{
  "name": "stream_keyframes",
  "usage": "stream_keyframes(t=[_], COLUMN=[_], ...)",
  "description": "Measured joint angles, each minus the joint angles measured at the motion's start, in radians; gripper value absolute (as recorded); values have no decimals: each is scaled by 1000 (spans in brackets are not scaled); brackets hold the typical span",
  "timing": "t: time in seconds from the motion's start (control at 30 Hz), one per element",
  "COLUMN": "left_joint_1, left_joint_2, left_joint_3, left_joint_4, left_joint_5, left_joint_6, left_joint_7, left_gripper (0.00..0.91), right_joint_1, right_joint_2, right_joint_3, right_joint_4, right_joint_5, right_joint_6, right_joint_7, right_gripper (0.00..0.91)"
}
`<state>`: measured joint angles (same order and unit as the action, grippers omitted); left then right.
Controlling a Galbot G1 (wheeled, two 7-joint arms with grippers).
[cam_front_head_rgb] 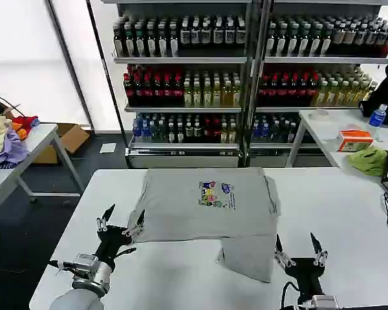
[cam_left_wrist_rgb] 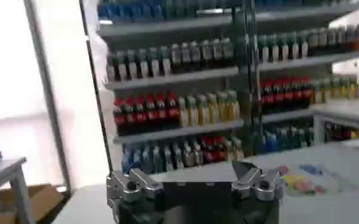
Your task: Fold and organize the clothes.
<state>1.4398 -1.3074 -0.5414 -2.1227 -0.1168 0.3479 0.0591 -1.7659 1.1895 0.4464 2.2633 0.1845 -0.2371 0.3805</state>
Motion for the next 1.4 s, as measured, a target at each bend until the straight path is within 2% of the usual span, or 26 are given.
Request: stream_keyframes(t=[0.33,1.2,1.23,1.27,1.3,1.33,1.37,1.4], left_joint_1=[-34,-61,-59,-57,-56,-55,-54,-53], left_joint_2=[41,66,67,67,68,68,69,69], left_joint_3=[-14,-11,-10,-10,-9,-8,-8,-7], left_joint_4=[95,214,214,214,214,214,214,216], left_joint_5=[-5,-24,-27,-31,-36,-40,-42,-45], left_joint_6=[100,131,132,135,137,139,141,143], left_joint_7=[75,127,127,128,129,129,130,130], left_gripper=[907,907,897,836,343,50,10,10], right_joint_1=[-13,77,78,80,81,81,81,81], right_joint_2=[9,79,79,79,79,80,81,82], right_joint_3=[-43,-171,-172,-172,-173,-173,-172,-172], right_joint_4=[-6,-124,-128,-133,-136,-140,-145,-149], right_joint_5=[45,48,49,51,52,52,54,55], right_joint_6=[-62,-97,-97,-96,-94,-92,-90,-88], right_joint_7=[41,69,69,68,68,68,68,68], right_gripper=[907,907,877,685,353,0,0,0])
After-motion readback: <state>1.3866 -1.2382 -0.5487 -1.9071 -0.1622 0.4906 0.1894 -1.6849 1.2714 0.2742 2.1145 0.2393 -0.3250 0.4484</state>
